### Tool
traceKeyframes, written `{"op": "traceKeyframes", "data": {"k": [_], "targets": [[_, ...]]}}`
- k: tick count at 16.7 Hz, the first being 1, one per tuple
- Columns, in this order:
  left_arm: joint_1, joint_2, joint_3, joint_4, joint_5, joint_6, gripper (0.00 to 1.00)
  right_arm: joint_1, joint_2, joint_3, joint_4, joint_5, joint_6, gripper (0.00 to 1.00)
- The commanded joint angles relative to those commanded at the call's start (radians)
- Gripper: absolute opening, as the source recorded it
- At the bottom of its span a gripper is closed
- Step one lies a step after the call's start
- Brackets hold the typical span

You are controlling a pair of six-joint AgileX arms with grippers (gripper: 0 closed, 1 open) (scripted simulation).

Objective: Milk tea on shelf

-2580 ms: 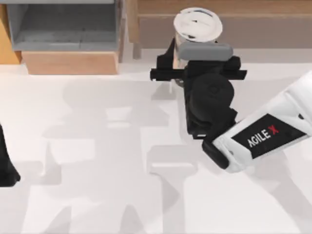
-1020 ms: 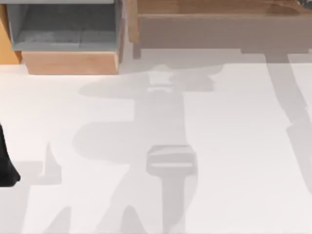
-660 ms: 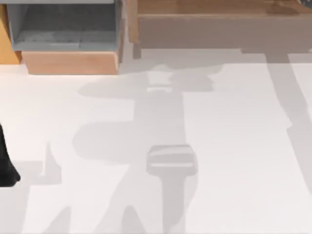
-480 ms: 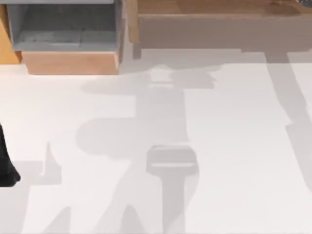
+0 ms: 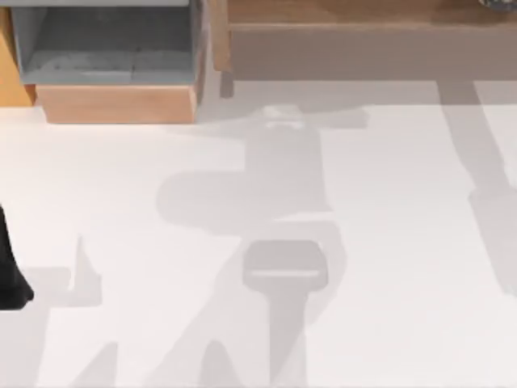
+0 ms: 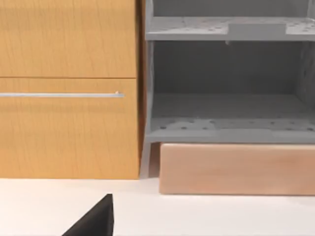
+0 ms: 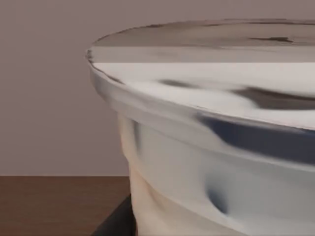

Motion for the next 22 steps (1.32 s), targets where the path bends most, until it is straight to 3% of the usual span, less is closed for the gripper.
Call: {"op": "traceKeyframes", "data": {"k": [5,18,22], "targets": [[0.0,0.0,0.0,0.0,0.0,0.0,1.0,-0.002,0.021,0.017,0.008,-0.002,-0.001,0.0],[0.0,0.0,0.0,0.0,0.0,0.0,1.0,-0.002,0.021,0.017,0.008,-0.002,-0.001,0.98],[0.0,0.0,0.0,0.0,0.0,0.0,1.0,-0.002,0.021,0.017,0.008,-0.002,-0.001,1.0]]}}
